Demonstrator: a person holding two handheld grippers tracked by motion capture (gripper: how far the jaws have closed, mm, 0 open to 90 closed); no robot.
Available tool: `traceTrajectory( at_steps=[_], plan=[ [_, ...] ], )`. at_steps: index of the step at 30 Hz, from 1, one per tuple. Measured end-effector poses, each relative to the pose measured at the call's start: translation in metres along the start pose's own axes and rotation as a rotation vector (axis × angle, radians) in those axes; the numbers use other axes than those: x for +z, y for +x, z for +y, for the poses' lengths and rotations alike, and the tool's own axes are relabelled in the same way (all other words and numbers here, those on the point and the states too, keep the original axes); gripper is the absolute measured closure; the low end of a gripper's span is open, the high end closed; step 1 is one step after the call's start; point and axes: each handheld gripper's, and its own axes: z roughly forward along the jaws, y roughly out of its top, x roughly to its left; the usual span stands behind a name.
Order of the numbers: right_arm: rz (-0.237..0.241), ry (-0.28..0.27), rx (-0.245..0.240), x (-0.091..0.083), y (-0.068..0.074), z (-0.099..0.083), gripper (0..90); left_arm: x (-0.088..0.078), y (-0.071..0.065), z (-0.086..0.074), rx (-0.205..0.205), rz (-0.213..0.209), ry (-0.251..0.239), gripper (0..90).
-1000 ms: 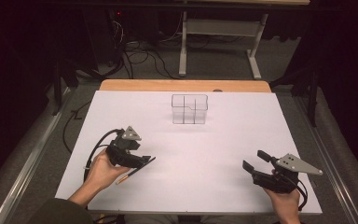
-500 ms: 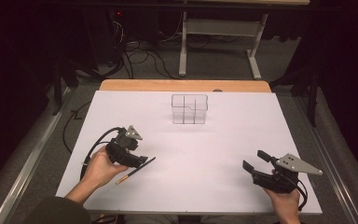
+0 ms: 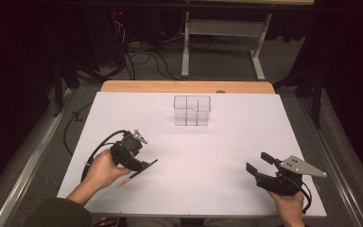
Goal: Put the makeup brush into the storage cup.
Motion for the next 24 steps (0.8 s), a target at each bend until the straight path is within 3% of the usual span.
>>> traceTrajectory(
  at_steps=[11, 24],
  plan=[
    [-0.005, 0.003, 0.003, 0.0, 0.0, 0.0, 29.7, 0.008, 0.001, -0.002, -0.004, 0.012, 0.064, 44.1],
    [-0.006, 0.006, 0.0, 0.001, 0.0, 0.0, 29.8, 0.012, 0.003, -0.006, -0.017, 0.005, 0.101, 47.4]
  ],
)
